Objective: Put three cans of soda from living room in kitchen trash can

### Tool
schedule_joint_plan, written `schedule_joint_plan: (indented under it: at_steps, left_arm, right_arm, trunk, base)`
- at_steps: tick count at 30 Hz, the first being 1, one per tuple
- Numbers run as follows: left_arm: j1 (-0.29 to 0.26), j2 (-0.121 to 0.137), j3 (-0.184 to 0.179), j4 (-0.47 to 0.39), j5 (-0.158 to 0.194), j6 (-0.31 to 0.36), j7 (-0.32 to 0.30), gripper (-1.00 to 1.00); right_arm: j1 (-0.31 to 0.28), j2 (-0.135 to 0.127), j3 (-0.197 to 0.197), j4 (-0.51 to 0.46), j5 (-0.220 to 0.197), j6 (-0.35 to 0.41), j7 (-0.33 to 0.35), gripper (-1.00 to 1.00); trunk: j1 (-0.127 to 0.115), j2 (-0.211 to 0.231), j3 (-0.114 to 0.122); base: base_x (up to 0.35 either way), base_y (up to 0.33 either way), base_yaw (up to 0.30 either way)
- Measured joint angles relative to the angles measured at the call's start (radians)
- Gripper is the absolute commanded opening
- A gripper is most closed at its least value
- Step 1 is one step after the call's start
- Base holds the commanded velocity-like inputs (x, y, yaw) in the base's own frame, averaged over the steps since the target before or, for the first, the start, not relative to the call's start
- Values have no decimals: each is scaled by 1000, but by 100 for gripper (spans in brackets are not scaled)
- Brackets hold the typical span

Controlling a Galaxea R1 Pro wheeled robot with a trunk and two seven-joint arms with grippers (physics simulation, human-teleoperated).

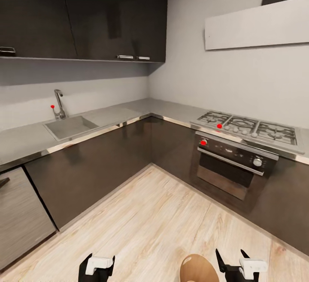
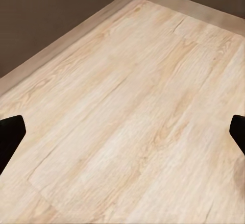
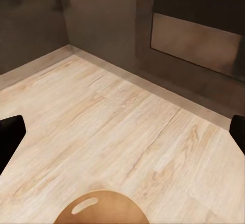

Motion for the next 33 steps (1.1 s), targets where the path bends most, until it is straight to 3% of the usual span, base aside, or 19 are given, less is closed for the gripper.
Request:
schedule_joint_plan:
  at_steps: [7, 11, 15, 18, 22, 25, 26, 33]
  left_arm:
    - [-1, 1, 2, -6, 2, 0, 2, 100]
    - [-1, 1, 1, -10, 2, 0, 0, 100]
    - [-1, 1, 1, -11, 1, 1, 0, 100]
    - [-1, 0, 1, -12, 1, 1, 0, 100]
    - [-1, 0, 1, -14, 1, 1, 0, 100]
    - [0, 1, 1, -14, 1, 1, 0, 100]
    - [0, 0, 1, -14, 1, 1, 0, 100]
    - [0, 0, 1, -14, 1, 1, 2, 100]
  right_arm:
    - [-1, -1, -3, -9, 2, 13, 8, 100]
    - [-5, -2, -4, -16, 1, 74, 6, 100]
    - [-46, -3, -4, -25, 1, 280, 7, 100]
    - [-156, -4, -4, -31, -1, 561, 5, 100]
    - [-255, -11, -14, -23, -3, 773, 0, 100]
    - [-370, -19, -21, -15, -6, 949, 0, 100]
    - [-431, -36, -25, -13, -7, 1024, 0, 100]
    - [-572, -67, -34, -27, -8, 1295, 7, 100]
  trunk:
    - [0, 0, 0]
    - [15, -28, -12]
    - [31, -56, -25]
    - [42, -77, -34]
    - [57, -105, -47]
    - [69, -126, -56]
    - [73, -133, -59]
    - [100, -182, -81]
  base:
    - [0, 0, 8]
    - [0, 0, 1]
    - [0, 0, 0]
    - [0, 0, 0]
    - [0, 0, 0]
    - [0, 0, 0]
    - [0, 0, 0]
    - [0, 0, 0]
